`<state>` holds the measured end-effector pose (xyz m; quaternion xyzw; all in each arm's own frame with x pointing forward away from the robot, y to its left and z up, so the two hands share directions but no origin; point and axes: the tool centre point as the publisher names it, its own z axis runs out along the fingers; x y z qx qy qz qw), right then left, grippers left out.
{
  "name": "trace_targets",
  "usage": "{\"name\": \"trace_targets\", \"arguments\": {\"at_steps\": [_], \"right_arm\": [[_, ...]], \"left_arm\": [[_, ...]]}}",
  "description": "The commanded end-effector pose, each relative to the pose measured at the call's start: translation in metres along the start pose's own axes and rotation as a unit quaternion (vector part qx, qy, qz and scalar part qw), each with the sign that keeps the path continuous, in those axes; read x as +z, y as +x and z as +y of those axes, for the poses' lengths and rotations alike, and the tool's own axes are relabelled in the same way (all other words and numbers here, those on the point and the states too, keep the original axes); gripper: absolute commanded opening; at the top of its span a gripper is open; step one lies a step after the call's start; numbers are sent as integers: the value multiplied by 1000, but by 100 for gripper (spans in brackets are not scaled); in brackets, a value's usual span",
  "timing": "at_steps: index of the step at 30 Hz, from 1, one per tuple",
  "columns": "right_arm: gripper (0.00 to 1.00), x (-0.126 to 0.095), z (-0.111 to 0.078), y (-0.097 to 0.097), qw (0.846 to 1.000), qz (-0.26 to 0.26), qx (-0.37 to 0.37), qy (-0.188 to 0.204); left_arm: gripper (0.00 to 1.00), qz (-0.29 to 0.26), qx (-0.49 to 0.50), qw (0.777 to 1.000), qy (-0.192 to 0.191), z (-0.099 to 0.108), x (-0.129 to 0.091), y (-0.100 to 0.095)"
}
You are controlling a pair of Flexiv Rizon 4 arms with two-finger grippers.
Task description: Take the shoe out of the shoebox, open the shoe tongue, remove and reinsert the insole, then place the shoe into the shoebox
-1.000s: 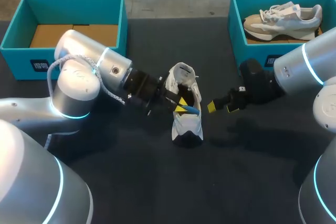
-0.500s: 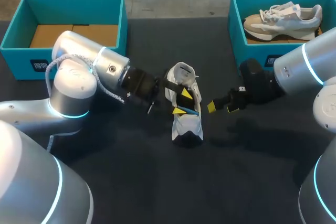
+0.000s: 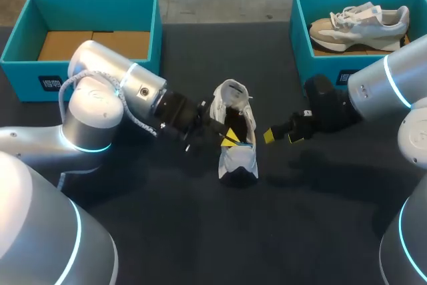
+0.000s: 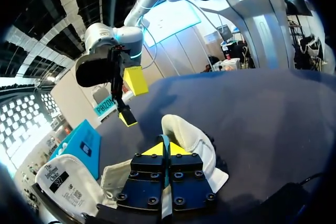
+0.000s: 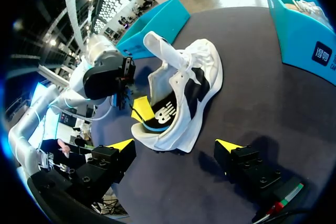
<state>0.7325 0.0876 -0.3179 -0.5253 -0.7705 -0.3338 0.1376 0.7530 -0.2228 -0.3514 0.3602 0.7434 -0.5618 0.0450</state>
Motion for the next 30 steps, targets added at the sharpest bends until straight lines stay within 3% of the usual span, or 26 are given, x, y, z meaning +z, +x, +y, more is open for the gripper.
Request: {"name": "trace_targets", "arguments": {"at_steps": [1,4,5,7,9,24,28,30], "right_arm": [[100,2,0,1,1000,-2,1,0],[100,2,0,1,1000,-2,1,0],[100,2,0,1,1000,-2,1,0],[100,2,0,1,1000,-2,1,0],[100,2,0,1,1000,-2,1,0],[100,2,0,1,1000,-2,1,0],[100,2,0,1,1000,-2,1,0],[100,2,0,1,1000,-2,1,0]], "left_arm": [[0,4,-3,1000,-6,7,2,-1],[0,4,-4,1000,-7,6,0,-1],[9,1,-4,1000,-5,4,-2,-3],[88,-3,-2,1000,-1,0,-5,-5],[98,-8,4,1000,2,-4,-7,-8],[100,12,38,999,4,-26,-30,-26],[88,36,46,998,-2,-28,-40,-29],[87,51,53,997,-6,-29,-46,-31]]}}
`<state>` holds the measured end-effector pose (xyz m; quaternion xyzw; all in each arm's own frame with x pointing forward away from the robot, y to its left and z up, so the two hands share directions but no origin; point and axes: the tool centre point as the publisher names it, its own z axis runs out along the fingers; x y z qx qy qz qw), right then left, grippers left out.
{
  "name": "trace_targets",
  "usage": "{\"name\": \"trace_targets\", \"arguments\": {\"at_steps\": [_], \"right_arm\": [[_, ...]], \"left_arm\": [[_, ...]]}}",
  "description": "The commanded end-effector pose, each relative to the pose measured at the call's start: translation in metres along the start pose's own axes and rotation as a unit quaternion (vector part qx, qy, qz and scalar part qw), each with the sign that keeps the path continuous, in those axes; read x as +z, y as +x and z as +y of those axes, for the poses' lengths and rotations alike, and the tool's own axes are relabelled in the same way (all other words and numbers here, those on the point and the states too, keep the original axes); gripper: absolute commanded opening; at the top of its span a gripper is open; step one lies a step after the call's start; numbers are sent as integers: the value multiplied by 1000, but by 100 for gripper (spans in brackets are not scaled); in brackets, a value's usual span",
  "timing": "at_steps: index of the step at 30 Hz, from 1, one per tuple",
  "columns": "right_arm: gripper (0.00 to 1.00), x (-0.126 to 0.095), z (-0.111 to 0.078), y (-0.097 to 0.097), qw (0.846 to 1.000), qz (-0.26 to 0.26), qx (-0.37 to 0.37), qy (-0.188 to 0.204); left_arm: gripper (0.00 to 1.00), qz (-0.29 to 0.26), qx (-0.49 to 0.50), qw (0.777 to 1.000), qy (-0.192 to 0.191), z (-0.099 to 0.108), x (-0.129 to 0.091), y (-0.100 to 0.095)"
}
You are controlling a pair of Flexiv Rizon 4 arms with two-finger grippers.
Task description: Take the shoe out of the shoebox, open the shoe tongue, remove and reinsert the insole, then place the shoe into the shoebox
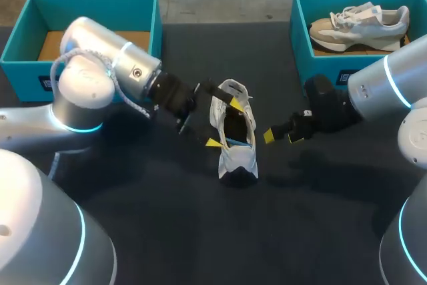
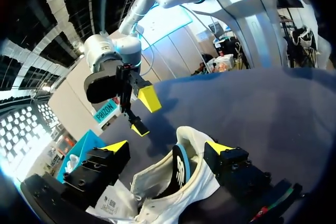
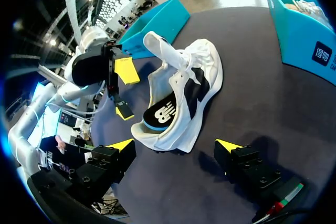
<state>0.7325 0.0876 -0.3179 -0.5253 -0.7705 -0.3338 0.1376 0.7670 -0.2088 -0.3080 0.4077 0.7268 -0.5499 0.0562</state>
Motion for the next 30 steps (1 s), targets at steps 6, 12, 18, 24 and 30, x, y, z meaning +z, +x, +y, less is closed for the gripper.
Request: {"name": "trace_targets", "arguments": {"at_steps": [6,12,18,24,30], "right_arm": [[100,2,0,1,1000,-2,1,0],[100,2,0,1,1000,-2,1,0],[100,2,0,1,1000,-2,1,0],[100,2,0,1,1000,-2,1,0],[100,-18,1,0,1000,-16,-12,1]], "left_arm": [[34,90,35,995,-12,-10,-27,-11],[0,137,69,988,-21,-12,-37,-9],[0,206,104,973,-21,-6,-43,-5],[0,238,111,965,-13,-6,-43,-7],[0,320,107,941,-8,-9,-41,-6]]}}
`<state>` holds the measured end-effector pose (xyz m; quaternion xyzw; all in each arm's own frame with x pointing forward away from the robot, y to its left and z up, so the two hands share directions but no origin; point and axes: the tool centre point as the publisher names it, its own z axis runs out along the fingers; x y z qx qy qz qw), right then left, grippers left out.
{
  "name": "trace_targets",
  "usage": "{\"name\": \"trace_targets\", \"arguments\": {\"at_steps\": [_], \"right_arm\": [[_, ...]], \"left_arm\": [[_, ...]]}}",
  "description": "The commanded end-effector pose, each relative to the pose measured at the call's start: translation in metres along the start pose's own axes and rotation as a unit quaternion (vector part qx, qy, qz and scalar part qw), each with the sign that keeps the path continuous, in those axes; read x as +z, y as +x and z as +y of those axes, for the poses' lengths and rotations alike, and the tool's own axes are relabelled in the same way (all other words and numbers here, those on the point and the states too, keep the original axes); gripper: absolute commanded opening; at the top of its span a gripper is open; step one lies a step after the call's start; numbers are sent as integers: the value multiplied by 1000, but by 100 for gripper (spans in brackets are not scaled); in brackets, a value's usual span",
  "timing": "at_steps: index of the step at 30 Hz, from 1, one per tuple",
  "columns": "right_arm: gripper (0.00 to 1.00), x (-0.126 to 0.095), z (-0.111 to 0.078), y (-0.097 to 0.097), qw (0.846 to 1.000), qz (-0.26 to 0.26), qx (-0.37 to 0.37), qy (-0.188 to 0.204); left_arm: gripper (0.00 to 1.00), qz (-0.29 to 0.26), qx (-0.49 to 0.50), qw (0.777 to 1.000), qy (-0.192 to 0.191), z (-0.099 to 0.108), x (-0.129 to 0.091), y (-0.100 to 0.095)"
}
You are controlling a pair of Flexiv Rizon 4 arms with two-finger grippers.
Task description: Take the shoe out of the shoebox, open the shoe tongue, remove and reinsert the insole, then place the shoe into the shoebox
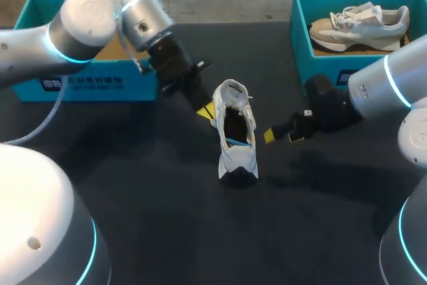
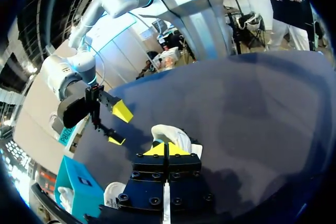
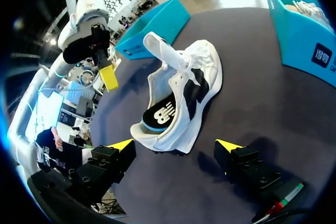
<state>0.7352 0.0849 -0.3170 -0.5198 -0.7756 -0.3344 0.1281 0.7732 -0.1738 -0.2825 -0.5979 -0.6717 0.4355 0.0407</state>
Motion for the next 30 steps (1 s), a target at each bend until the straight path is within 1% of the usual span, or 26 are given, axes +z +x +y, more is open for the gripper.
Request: {"name": "trace_targets", "arguments": {"at_steps": [1,8,10,12,15,17,21,24,30], "right_arm": [[100,-19,0,2,1000,-11,-5,3],[100,-40,-2,-6,999,-33,-15,19],[100,-48,-1,-7,999,-32,-20,20],[100,-57,0,-9,998,-40,-24,32],[100,-68,0,-11,998,-38,-30,39],[100,-74,0,-13,997,-42,-35,54],[100,-87,-1,-16,996,-48,-38,69],[100,-94,-2,-17,995,-51,-39,71],[100,-108,-2,-17,994,-61,-42,82]], "left_arm": [[0,113,-4,994,7,5,-2,-5],[0,156,-14,988,-1,8,1,-9],[0,168,-17,986,-2,8,2,-10],[0,168,-17,986,-2,7,3,-13],[0,179,-18,984,-6,7,5,-16],[0,184,-16,983,-10,6,7,-18],[0,199,-10,980,-22,7,12,-23],[0,206,-4,978,-30,7,14,-27],[0,222,14,973,-60,11,20,-33]]}}
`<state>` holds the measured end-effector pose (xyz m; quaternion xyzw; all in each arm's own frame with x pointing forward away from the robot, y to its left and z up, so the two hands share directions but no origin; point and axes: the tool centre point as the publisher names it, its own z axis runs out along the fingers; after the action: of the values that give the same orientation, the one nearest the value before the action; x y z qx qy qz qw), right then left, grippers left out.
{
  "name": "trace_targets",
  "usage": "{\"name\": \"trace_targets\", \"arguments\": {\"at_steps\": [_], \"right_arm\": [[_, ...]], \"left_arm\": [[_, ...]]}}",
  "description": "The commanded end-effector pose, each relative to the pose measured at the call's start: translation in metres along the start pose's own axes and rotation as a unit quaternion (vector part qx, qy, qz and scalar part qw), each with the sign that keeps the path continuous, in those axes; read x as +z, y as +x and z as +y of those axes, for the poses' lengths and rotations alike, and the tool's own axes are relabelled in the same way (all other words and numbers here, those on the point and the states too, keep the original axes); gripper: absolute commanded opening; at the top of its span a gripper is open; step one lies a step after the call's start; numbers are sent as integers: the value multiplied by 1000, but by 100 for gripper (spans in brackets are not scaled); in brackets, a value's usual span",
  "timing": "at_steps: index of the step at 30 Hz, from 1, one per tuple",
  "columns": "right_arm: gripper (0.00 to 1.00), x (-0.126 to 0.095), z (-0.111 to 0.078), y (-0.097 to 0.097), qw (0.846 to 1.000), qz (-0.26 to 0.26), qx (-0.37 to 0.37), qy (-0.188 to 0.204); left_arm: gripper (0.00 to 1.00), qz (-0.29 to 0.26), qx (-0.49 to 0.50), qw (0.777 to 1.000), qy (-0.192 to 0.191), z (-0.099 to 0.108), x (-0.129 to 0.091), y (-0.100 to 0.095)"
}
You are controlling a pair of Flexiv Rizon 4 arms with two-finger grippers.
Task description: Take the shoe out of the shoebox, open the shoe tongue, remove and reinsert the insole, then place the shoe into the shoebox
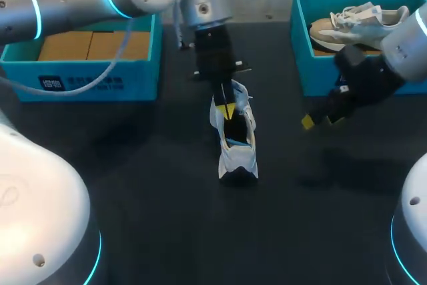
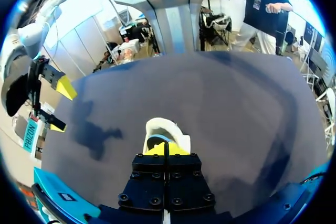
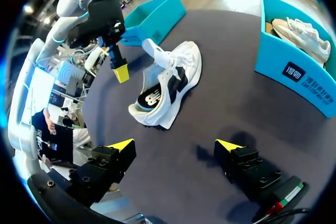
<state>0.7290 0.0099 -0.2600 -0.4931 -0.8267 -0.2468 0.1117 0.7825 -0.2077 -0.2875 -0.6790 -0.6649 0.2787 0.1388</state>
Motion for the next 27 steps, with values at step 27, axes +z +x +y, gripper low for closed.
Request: {"name": "trace_targets", "arguments": {"at_steps": [27], "right_arm": [[100,-58,-13,-17,999,-30,-13,10]], "left_arm": [[0,69,39,989,-124,12,17,-3]]}}
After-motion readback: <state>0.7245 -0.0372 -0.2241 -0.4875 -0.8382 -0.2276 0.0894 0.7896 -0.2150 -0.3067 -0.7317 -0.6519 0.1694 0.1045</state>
